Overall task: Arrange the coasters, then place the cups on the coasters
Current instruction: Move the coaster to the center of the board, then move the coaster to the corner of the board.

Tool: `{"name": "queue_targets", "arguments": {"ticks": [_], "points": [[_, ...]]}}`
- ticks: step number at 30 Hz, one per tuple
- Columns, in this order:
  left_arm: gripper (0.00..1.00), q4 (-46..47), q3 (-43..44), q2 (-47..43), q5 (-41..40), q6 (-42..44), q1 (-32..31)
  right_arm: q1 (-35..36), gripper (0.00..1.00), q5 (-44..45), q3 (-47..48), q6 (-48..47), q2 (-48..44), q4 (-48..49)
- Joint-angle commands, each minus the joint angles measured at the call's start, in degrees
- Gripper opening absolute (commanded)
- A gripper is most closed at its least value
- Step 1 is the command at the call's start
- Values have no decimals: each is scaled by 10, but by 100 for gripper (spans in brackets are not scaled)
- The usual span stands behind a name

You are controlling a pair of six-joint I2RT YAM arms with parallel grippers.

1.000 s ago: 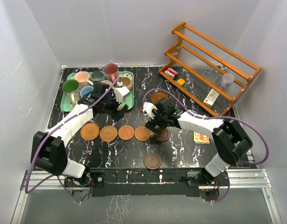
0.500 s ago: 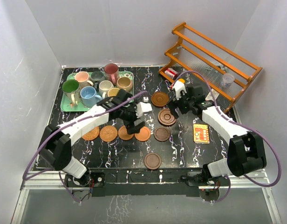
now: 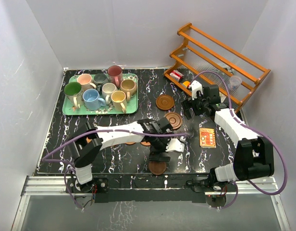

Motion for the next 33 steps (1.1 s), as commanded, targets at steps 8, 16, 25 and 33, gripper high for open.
{"name": "queue_targets", "arguments": {"ticks": [8,16,25,33], "points": [[94,38,50,66,-80,28,-61,-6,98,-14,9,4,-19,10],[94,71,73,104,-120,48,-76,-7,98,-13,8,0,-22,8],[94,100,114,142,-135,57,-80,-9,98,-11,7,-2,-22,6],[95,155,173,197,-155,41,-79,-16,98,3,10,1,-18,7]]}}
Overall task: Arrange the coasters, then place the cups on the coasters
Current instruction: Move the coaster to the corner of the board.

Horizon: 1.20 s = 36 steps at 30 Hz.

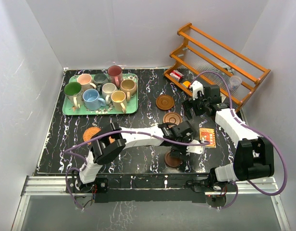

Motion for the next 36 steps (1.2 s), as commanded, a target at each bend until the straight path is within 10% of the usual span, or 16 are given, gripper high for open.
{"name": "queue_targets", "arguments": {"ticks": [1,36], "points": [[95,46,31,45,-41,2,-3,-11,98,14,11,6,-16,17],[95,129,103,127,-100,-17,84,-92,98,25,20,43,-25,16]]}}
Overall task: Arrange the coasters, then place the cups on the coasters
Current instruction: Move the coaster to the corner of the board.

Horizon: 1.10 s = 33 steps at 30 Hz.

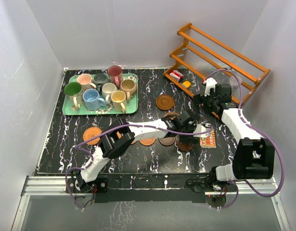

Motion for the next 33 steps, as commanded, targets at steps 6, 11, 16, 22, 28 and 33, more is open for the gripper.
{"name": "queue_targets", "arguments": {"ticks": [6,11,16,22,28,33], "points": [[95,-13,7,26,-41,-18,44,-23,98,-4,20,0,-23,3],[95,-12,1,19,-39,-18,46,-29,99,-3,22,2,-21,2],[95,-11,4,14,-41,-23,55,-31,98,-2,24,2,-16,-1],[95,-34,26,18,-12,-38,56,-32,98,-7,23,3,-15,-3],[95,-65,45,18,26,-64,46,-33,98,-9,24,2,-13,-4],[96,-89,59,-3,48,-89,41,-35,98,-7,23,-2,-9,-10]]}}
